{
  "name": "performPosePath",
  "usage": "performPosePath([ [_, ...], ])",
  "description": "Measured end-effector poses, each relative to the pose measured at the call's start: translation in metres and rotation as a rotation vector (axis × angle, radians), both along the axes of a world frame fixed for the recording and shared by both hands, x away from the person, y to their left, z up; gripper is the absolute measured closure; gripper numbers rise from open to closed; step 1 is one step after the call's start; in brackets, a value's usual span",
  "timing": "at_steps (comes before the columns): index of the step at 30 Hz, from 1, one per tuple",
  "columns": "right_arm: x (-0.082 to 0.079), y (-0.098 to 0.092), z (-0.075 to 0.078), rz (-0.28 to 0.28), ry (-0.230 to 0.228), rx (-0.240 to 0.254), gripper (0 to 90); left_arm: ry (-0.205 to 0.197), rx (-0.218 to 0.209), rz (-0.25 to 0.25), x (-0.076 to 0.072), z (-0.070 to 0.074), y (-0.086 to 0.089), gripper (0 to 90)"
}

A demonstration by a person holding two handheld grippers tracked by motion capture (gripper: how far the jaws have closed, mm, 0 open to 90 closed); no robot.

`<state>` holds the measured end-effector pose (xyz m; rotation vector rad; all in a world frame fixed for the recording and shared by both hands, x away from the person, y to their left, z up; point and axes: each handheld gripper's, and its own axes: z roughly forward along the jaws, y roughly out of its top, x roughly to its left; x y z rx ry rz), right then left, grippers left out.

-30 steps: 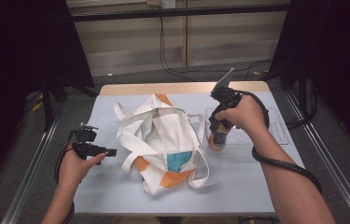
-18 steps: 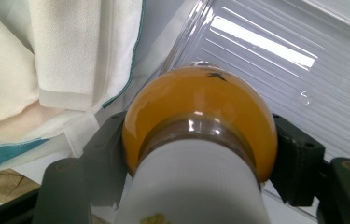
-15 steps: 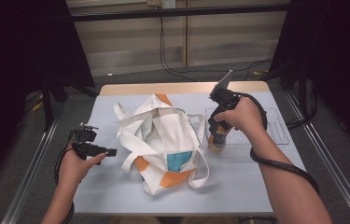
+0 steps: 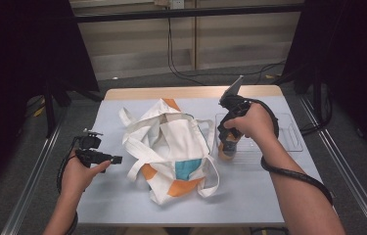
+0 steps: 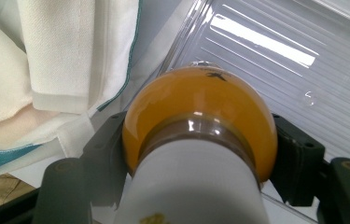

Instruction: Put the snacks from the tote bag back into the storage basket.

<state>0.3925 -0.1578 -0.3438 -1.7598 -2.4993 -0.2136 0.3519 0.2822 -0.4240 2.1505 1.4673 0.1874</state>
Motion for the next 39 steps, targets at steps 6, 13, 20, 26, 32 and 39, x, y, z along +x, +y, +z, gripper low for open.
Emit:
performPosePath([
  [6,0.0005,-0.0002,-0.0019,-0.003,0.006,0.002,30.5,-0.004,-0.008,0.011,-0.0002,-0.0003,-0.0004,14.9],
  [13,0.0011,-0.0002,-0.003,0.001,0.001,0.004,30.5,-0.003,-0.012,0.011,-0.0002,-0.0003,-0.0003,14.8],
  [20,0.0011,0.0001,-0.0064,-0.003,0.01,0.003,30.5,0.0,-0.004,0.0,0.0,0.0004,0.0007,14.8],
  [26,0.0012,-0.0003,-0.0077,-0.005,0.013,0.003,30.5,-0.001,-0.014,0.011,-0.0002,-0.0001,-0.0004,14.7],
  [32,0.0015,-0.0004,-0.0084,-0.005,0.011,0.004,30.5,-0.004,-0.008,0.012,0.0001,-0.0004,-0.0002,14.8],
  [39,0.0017,-0.0002,-0.0087,-0.004,0.006,0.004,30.5,-0.002,-0.011,0.013,-0.0004,-0.0002,-0.0004,14.8],
])
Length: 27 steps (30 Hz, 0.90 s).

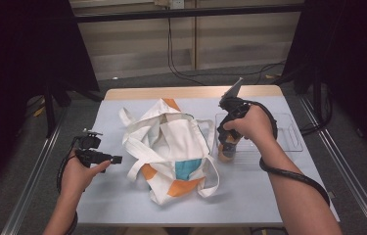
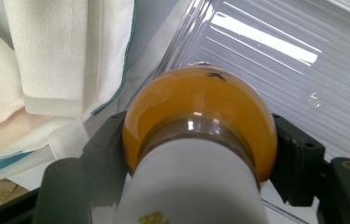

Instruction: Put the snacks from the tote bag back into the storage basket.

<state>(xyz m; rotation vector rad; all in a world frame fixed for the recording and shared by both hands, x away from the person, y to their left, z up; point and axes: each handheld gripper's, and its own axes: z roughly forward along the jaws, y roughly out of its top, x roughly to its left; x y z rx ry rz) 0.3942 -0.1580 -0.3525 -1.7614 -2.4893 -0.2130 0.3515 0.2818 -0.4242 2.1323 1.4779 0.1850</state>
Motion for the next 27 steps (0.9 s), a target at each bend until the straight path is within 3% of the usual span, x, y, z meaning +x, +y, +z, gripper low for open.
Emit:
performPosePath([
  [27,-0.0003,0.0019,-0.0017,-0.02,-0.025,0.004,29.9,-0.005,0.01,-0.01,-0.0008,0.0012,0.001,14.9],
])
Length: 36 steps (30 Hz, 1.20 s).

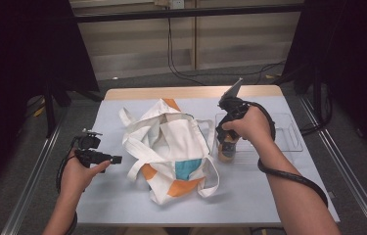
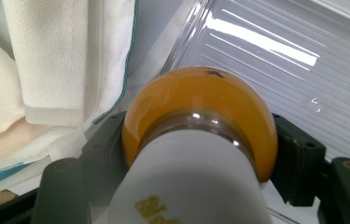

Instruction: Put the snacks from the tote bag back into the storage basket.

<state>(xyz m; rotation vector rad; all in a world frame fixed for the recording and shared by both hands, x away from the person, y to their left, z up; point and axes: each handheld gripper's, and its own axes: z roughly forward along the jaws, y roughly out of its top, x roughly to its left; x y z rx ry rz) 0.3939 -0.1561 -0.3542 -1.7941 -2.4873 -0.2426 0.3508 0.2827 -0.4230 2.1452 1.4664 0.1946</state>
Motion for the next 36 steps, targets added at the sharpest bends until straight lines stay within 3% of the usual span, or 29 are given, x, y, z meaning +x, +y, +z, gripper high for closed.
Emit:
performPosePath([
  [11,-0.002,-0.001,0.0,0.009,-0.011,0.011,29.2,0.001,-0.004,0.003,0.0,0.001,0.0,14.9],
  [23,-0.008,-0.009,-0.001,0.01,-0.047,0.018,16.9,0.004,0.0,-0.009,0.0,0.001,-0.001,14.9],
  [36,-0.019,-0.017,0.0,0.045,-0.071,0.022,14.4,-0.003,0.01,-0.005,-0.003,0.002,0.001,14.9],
])
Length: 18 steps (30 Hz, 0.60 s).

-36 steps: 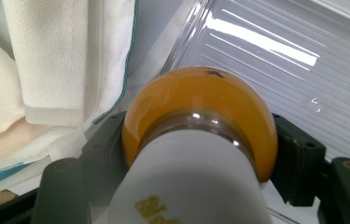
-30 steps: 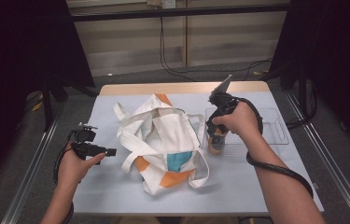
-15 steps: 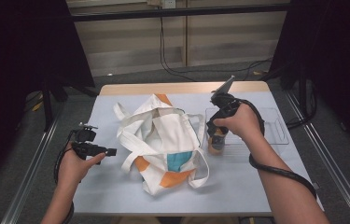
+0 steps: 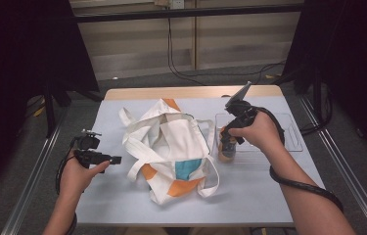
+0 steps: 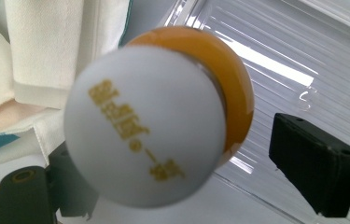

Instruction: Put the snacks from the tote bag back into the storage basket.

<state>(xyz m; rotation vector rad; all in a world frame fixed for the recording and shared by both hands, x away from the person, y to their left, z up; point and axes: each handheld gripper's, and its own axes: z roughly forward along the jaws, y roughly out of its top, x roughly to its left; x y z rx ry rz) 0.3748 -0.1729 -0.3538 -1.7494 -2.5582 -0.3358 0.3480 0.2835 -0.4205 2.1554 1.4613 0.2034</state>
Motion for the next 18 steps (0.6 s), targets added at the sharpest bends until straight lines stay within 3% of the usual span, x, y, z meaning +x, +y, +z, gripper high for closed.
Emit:
performPosePath([
  [18,-0.016,-0.014,0.001,0.026,-0.004,0.006,13.1,0.01,0.005,-0.004,0.003,-0.003,-0.004,14.8],
])
